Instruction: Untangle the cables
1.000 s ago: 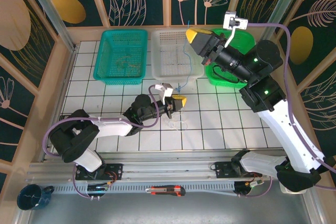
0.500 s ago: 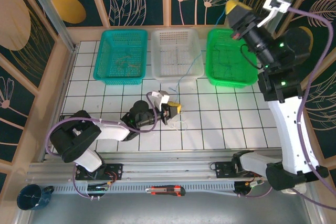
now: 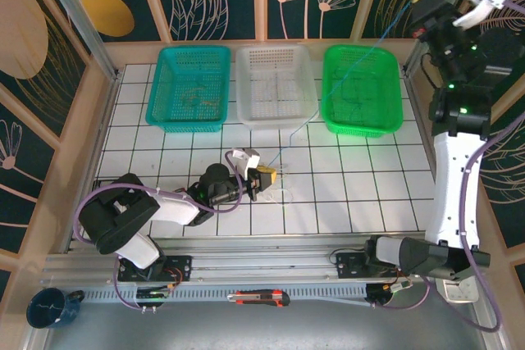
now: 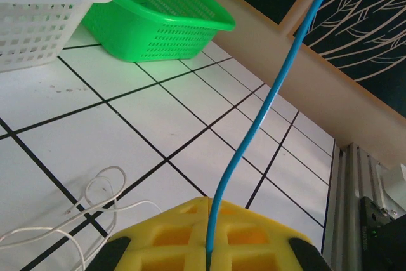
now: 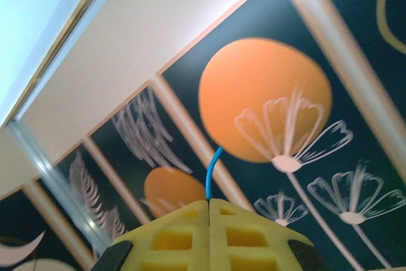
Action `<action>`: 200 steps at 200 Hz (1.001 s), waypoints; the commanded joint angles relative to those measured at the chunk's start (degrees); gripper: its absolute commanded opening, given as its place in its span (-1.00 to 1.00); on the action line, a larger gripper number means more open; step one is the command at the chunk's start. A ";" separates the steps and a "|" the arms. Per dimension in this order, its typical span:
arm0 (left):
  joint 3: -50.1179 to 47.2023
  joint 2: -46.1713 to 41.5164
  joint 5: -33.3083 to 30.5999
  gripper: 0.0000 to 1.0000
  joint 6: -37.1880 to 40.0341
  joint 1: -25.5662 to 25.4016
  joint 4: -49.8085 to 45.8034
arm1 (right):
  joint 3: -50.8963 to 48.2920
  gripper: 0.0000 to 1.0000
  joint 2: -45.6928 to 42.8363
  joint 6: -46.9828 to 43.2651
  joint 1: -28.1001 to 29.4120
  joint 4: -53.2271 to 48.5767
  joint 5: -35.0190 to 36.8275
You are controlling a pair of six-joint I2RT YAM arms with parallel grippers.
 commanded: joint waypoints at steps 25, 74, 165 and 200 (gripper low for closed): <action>-1.83 0.25 -0.35 -1.00 0.68 0.62 2.86 | 1.01 -1.00 -1.21 3.32 -5.06 3.01 -1.74; -2.68 -0.45 -0.57 -1.00 0.20 1.48 3.42 | -1.52 -1.00 -0.80 10.42 -6.40 9.12 -7.10; 6.04 -4.43 0.44 -0.58 0.78 1.42 -3.26 | 0.24 -1.00 5.02 11.33 7.80 14.68 -6.03; 6.57 -4.80 -0.15 0.17 0.51 1.43 -3.47 | 7.54 -1.00 9.95 9.53 7.71 13.45 -4.11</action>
